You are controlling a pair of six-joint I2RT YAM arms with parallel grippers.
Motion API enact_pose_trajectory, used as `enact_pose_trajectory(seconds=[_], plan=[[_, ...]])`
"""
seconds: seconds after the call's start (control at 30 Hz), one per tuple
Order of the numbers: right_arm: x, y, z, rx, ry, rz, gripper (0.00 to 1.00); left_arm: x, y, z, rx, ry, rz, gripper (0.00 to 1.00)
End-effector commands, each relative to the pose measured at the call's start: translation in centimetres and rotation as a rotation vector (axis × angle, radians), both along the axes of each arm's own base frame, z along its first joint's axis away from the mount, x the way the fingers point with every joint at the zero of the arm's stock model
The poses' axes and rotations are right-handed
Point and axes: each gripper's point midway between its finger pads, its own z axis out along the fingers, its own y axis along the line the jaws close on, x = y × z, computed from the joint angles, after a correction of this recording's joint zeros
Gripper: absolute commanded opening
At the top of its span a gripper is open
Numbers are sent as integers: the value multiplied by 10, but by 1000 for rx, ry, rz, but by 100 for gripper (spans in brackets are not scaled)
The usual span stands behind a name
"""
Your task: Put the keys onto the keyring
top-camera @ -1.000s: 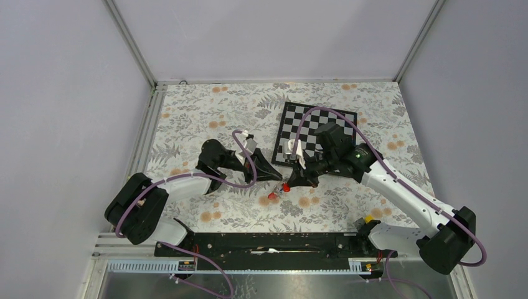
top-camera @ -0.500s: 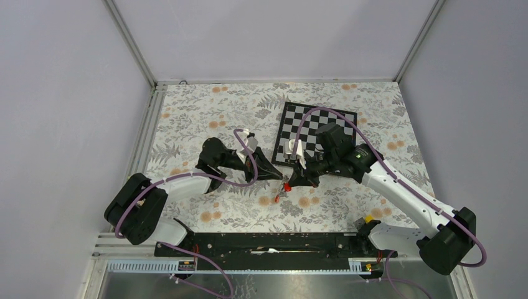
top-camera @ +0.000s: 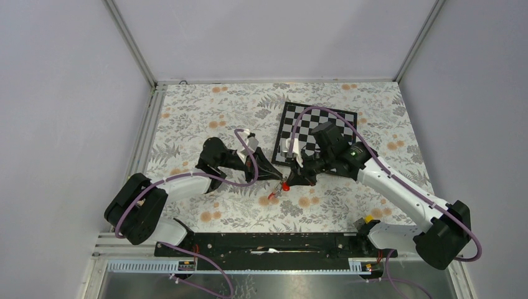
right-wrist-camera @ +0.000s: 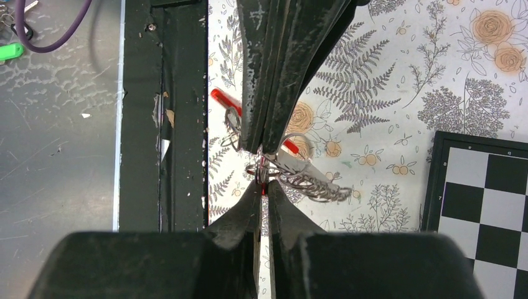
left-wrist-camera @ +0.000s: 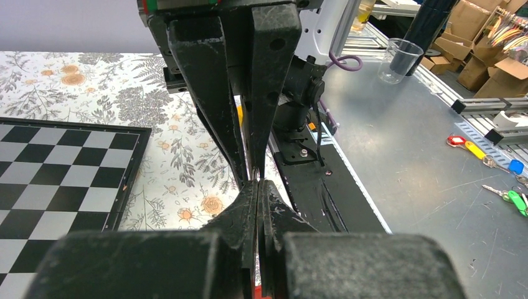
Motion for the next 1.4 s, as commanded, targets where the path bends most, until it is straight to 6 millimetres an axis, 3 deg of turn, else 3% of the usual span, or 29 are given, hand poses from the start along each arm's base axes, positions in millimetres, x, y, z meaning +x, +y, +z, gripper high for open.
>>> enact_pose_trajectory(seconds=[0.0, 0.83, 1.37], plan=[[7, 7, 11, 33, -9, -5, 10, 3, 0, 25, -65, -106, 9, 0], [10, 12, 13, 49, 2, -5, 9, 6, -1, 20, -52, -115, 23, 0], [10, 3, 12, 44, -60, -33, 6, 13, -3, 20, -24, -94, 44, 0]])
